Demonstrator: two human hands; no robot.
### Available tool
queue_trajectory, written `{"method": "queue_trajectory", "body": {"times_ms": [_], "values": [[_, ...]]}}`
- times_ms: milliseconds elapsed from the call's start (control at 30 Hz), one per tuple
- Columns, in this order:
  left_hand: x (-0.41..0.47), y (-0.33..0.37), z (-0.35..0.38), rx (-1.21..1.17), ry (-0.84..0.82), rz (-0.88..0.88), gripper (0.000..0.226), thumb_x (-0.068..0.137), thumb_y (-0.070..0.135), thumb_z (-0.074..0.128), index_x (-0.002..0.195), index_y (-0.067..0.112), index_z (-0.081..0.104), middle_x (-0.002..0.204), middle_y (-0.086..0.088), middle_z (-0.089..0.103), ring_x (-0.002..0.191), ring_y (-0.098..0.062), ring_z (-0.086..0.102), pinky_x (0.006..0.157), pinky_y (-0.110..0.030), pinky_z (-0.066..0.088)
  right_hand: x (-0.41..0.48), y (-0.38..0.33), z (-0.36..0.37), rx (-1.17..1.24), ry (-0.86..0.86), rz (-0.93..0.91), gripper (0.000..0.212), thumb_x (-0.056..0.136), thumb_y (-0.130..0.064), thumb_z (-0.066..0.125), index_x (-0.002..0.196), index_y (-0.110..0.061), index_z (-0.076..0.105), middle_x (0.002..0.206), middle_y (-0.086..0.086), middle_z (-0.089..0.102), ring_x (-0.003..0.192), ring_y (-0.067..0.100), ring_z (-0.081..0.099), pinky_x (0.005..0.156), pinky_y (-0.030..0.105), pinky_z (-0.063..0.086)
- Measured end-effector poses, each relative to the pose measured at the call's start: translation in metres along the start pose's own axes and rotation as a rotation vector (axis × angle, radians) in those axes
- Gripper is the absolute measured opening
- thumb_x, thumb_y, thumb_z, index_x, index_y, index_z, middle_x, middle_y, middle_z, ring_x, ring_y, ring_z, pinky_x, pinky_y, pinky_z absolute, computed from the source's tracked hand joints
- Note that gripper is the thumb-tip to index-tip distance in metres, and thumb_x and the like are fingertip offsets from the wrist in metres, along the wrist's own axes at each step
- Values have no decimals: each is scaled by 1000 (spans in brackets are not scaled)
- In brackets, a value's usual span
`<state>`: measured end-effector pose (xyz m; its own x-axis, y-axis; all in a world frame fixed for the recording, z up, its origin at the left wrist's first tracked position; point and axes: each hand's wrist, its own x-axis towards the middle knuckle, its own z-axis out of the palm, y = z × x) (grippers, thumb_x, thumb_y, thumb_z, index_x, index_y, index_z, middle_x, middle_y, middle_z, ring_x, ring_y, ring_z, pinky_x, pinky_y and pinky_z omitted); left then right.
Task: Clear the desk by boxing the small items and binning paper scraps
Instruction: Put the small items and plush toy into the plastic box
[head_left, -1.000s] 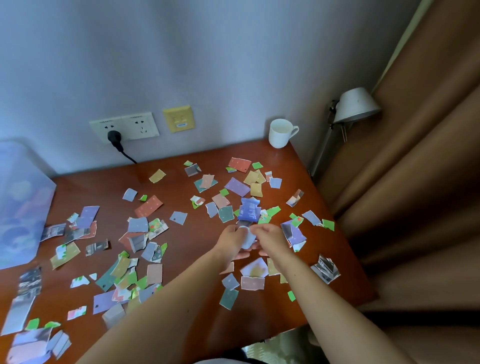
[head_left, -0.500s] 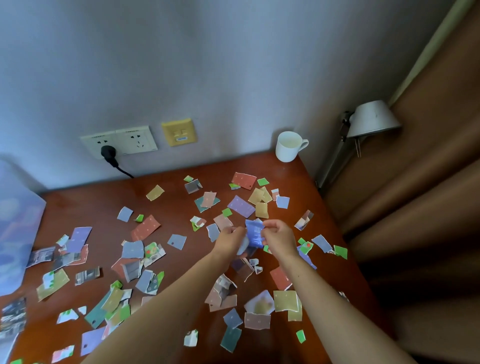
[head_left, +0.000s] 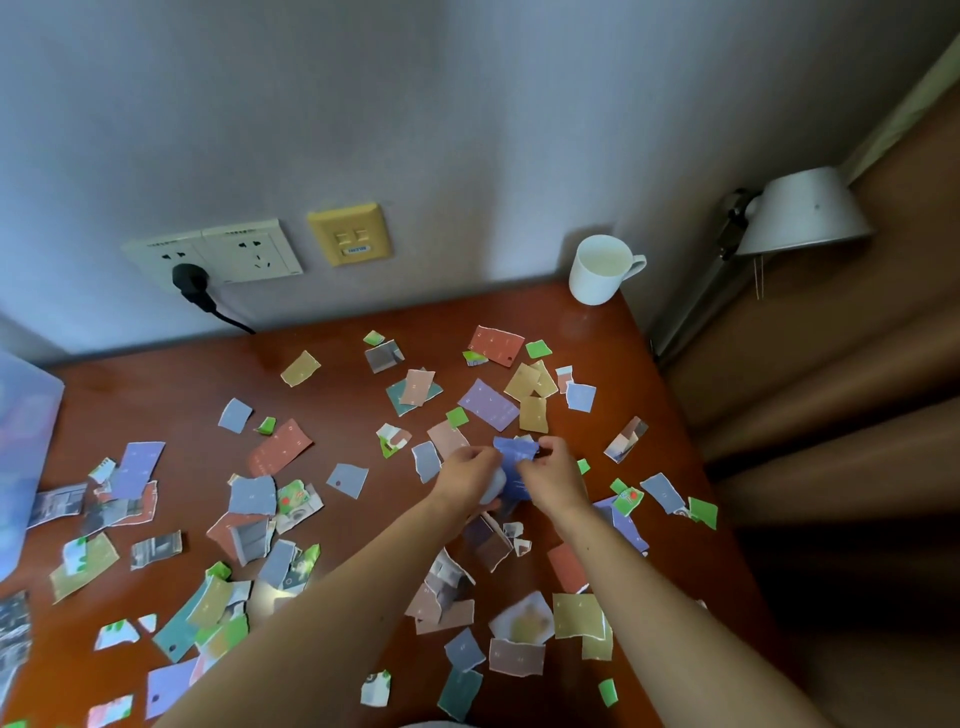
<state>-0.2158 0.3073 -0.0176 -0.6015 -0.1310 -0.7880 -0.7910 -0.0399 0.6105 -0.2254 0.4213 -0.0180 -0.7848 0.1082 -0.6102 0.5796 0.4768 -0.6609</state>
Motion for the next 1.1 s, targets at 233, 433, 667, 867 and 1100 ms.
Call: {"method": "queue_trajectory", "body": {"times_ms": [233, 433, 667, 867, 1100], "values": [[-14, 0, -9, -50, 1, 7, 11, 94, 21, 51, 96, 11, 52, 88, -10, 52, 75, -20, 55, 58, -30, 53, -13, -3, -2, 66, -51, 18, 11, 94, -19, 55, 105, -16, 55, 103, 9, 62, 94, 27, 60, 85, 41, 54], [-42, -6, -18, -90, 16, 18, 11, 92, 25, 53, 87, 15, 53, 85, -11, 53, 67, -19, 55, 51, -28, 49, -39, -9, 2, 82, -69, -6, 26, 97, -18, 49, 122, -11, 52, 114, 12, 57, 99, 28, 57, 84, 37, 51], [-81, -20, -36, -184, 3, 83, 10, 90, 23, 58, 85, 14, 56, 77, -10, 53, 62, -19, 54, 44, -25, 43, -80, -16, 11, 178, -147, 42, 35, 100, -17, 45, 135, -17, 41, 126, 11, 50, 108, 30, 54, 61, 32, 55], [-109, -36, -66, -308, 82, 128, 17, 85, 23, 59, 95, 9, 57, 79, -14, 54, 61, -23, 55, 51, -30, 46, -112, -26, 29, 246, -256, -12, 31, 98, -10, 47, 128, -19, 40, 124, 10, 51, 98, 23, 57, 58, 28, 53], [-136, -49, -115, -390, 178, 192, 11, 88, 17, 53, 84, 7, 56, 63, -13, 50, 47, -21, 47, 42, -22, 37, -138, -45, 69, 166, -320, -138, 29, 97, -13, 51, 125, -16, 47, 111, 10, 58, 96, 25, 59, 81, 43, 57]]}}
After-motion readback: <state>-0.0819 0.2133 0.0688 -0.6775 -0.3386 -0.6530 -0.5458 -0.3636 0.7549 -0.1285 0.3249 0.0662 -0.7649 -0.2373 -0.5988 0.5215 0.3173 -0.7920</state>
